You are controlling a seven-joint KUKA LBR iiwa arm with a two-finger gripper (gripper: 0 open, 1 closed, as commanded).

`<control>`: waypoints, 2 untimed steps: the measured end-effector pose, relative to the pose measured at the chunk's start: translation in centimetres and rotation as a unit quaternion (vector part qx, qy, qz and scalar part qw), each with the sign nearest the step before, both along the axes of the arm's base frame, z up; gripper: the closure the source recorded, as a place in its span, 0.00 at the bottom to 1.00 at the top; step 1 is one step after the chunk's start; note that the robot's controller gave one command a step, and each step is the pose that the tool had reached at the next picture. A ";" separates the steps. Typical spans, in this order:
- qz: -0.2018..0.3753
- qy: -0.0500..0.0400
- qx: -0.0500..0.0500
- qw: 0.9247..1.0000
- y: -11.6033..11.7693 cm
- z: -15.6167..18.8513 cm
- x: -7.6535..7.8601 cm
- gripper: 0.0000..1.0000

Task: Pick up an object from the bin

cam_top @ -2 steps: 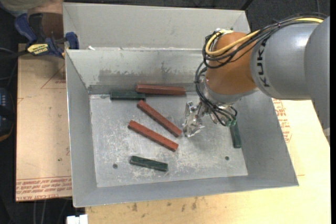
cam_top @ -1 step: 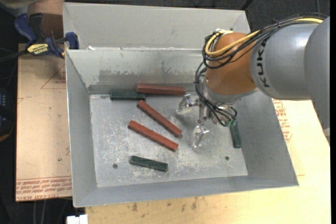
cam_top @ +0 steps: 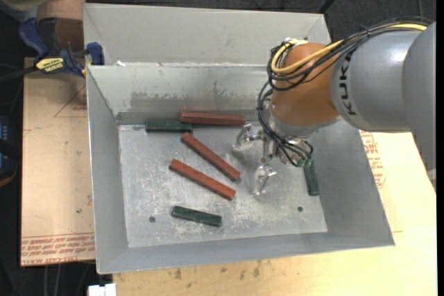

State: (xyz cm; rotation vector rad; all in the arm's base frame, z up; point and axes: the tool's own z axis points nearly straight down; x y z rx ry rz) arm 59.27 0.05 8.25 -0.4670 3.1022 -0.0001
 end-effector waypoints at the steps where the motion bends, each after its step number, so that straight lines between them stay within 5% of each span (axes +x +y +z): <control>1: -0.110 -0.006 0.002 0.994 4.1 -0.2 4.2 1.00; 2: -0.110 -0.008 0.002 0.994 4.2 -0.4 4.2 0.00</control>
Offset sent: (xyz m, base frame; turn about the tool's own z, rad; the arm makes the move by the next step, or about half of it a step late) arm 0.0000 0.0000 0.0000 0.0000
